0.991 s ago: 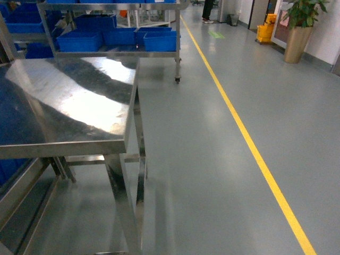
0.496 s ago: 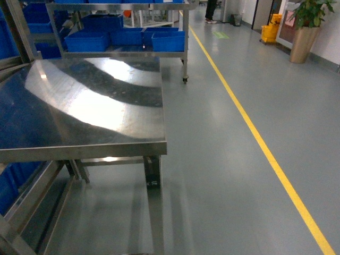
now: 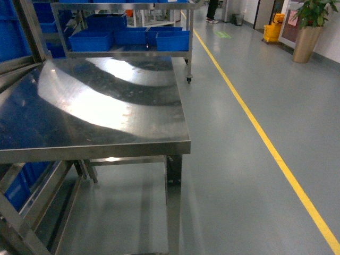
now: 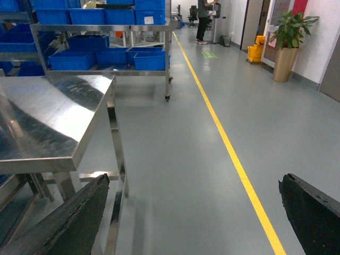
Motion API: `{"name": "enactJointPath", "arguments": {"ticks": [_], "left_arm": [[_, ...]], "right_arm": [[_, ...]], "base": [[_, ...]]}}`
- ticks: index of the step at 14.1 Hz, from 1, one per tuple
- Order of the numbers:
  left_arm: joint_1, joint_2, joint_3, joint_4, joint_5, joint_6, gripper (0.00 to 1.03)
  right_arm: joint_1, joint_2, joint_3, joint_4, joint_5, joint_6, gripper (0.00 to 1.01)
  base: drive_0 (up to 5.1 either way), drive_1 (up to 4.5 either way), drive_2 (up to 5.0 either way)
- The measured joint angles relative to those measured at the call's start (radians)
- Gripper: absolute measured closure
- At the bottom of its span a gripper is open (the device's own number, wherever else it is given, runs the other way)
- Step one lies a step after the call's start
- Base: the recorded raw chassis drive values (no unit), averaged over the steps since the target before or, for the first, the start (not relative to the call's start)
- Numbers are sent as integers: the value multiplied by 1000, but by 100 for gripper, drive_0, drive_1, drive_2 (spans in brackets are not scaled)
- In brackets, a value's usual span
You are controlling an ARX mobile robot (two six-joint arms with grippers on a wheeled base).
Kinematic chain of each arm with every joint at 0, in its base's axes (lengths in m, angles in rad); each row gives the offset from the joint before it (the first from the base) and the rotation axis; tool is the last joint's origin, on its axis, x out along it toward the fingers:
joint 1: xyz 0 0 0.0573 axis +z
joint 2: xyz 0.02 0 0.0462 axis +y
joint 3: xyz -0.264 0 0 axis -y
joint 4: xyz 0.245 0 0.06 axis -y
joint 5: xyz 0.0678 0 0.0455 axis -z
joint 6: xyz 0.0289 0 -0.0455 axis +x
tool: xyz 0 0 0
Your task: Pick blue part to blue bin on bottom shelf
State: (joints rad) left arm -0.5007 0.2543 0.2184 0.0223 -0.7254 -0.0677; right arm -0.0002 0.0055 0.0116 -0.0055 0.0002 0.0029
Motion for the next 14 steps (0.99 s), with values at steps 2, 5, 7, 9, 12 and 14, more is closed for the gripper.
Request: {"name": "enactJointPath", "arguments": {"ticks": [2, 5, 7, 9, 12, 14], "left_arm": [[0, 1, 0, 0, 0, 0, 59], [0, 0, 0, 2, 0, 0, 59], [0, 0, 0, 0, 0, 0, 59], [0, 0, 0, 0, 0, 0, 59], [0, 0, 0, 4, 0, 0, 59], [0, 0, 0, 2, 0, 0, 59]], "right_arm": [[0, 0, 0, 0, 0, 0, 3], [0, 0, 0, 3, 0, 0, 3], [0, 0, 0, 0, 0, 0, 3], [0, 0, 0, 0, 0, 0, 3], [0, 0, 0, 1, 0, 0, 3], [0, 0, 0, 2, 0, 0, 3]], "base": [[-462, 101, 385], [-456, 92, 397], [-456, 66, 403], [-463, 86, 388], [-491, 198, 287], [-481, 341, 153]]}}
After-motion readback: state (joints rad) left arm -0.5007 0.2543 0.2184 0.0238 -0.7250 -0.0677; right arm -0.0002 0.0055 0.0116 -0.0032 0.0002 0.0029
